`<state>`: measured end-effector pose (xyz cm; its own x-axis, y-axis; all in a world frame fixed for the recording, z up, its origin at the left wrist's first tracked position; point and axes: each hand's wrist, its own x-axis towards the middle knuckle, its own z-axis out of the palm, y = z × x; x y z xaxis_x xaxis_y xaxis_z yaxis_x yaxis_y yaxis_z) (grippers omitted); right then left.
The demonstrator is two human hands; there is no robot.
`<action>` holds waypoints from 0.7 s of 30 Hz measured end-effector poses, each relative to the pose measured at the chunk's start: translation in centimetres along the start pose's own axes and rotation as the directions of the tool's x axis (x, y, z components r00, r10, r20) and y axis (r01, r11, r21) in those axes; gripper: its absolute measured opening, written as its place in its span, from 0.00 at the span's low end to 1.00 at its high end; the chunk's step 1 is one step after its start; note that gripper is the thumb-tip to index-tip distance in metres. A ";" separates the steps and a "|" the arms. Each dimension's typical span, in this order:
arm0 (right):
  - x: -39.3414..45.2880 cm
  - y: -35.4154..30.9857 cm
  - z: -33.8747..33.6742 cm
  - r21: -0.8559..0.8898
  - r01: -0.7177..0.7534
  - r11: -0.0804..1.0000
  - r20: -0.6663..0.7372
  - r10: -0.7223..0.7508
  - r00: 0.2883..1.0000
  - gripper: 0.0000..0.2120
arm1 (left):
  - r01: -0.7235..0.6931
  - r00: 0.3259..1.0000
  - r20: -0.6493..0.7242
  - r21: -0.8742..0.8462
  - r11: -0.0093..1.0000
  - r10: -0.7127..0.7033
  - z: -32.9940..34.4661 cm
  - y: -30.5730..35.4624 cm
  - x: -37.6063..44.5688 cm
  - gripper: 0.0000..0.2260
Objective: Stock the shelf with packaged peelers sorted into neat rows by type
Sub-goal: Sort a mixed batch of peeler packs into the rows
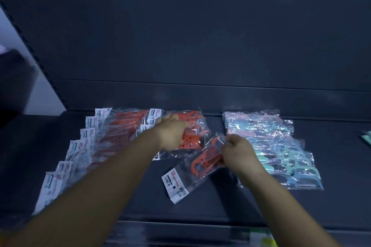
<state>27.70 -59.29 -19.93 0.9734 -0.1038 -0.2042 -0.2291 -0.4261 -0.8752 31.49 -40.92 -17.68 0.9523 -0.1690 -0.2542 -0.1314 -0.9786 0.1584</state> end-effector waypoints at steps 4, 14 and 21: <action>-0.4 0.8 0.9 -0.022 -0.019 1.000 -0.008 0.019 1.000 0.05 | -0.058 0.982 -0.180 -0.037 0.998 0.051 0.5 -0.8 -1.1 0.30; -0.2 0.5 3.4 0.098 -0.056 0.994 0.026 0.054 0.998 0.03 | -0.160 0.975 -0.187 -0.229 0.960 0.118 1.3 -2.6 -3.7 0.16; -1.2 -0.1 4.3 -0.310 0.019 0.951 0.023 -0.013 1.000 0.12 | -0.164 0.978 -0.135 -0.023 0.986 0.160 1.6 -2.1 -5.0 0.23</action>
<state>26.54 -55.21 -21.50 0.9761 -0.0777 -0.2032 -0.2003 -0.6855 -0.7000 26.56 -38.22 -18.27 0.9475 -0.3055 -0.0942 -0.2795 -0.9346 0.2199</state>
